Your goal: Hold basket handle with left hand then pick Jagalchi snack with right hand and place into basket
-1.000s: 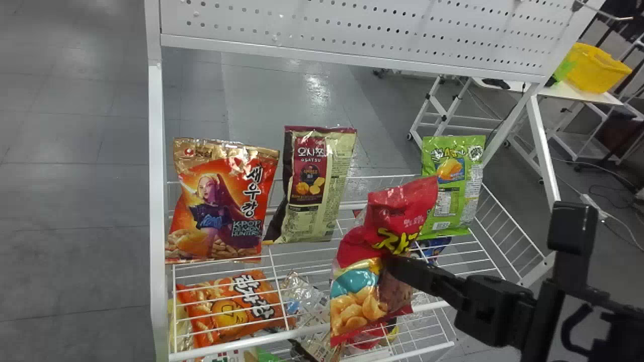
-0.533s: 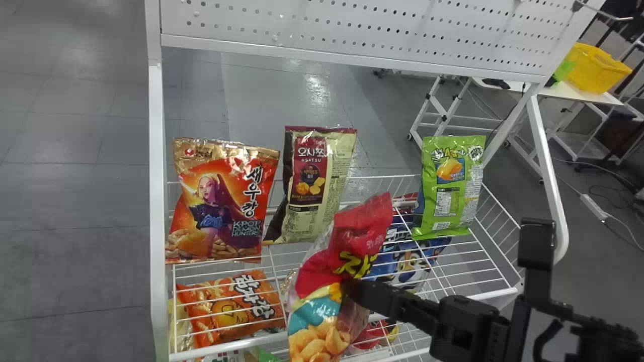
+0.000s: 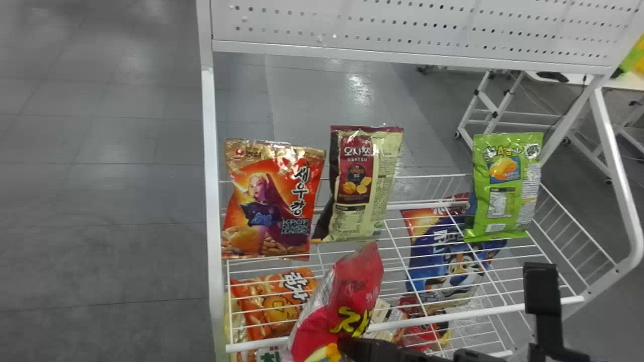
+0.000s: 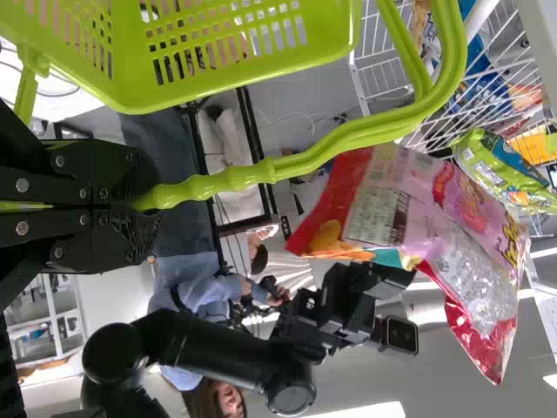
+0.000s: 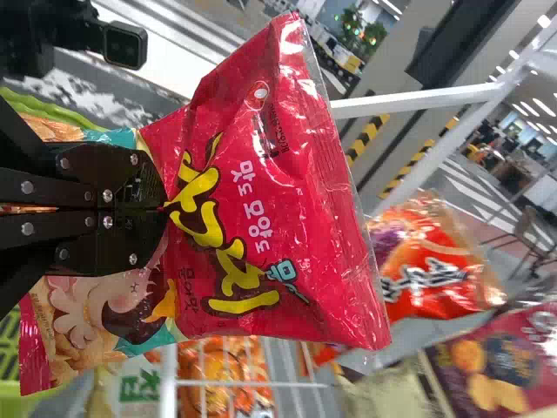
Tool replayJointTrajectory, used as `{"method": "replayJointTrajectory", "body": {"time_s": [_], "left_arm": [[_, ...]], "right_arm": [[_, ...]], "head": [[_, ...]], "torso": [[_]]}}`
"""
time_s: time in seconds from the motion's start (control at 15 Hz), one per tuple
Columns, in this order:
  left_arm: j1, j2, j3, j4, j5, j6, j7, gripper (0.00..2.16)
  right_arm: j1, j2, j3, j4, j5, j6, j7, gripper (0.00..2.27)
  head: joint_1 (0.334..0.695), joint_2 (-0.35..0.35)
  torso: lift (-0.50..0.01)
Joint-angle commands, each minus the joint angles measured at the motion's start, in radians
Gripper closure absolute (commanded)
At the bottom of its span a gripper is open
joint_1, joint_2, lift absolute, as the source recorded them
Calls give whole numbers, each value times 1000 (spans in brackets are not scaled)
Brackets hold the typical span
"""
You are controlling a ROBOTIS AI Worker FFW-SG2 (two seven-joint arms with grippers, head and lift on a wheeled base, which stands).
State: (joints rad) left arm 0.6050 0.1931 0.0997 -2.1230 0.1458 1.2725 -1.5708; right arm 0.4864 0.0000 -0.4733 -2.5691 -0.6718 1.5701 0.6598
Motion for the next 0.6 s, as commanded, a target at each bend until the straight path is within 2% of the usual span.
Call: {"method": "replayJointTrajectory", "body": {"time_s": [0.0, 0.4, 0.47, 0.53], "left_arm": [[-1, -1, 0, 0, 3, 0, -10, 2148], [-5, -3, 6, -5, 14, 3, -10, 2148], [-5, -3, 6, -5, 12, 12, -10, 2148], [-5, -1, 6, -6, 12, 12, -10, 2148]], "right_arm": [[23, 1, 62, 55, 12, 2, 1, 2223], [47, 1, 269, 267, 130, 2, 27, 2223], [43, 0, 300, 296, 153, 2, 30, 2186], [43, 0, 328, 311, 193, 2, 37, 1943]], "head": [[695, -181], [695, 10], [695, 60], [695, 84]], "torso": [[-8], [-8], [-8], [-8]]}}
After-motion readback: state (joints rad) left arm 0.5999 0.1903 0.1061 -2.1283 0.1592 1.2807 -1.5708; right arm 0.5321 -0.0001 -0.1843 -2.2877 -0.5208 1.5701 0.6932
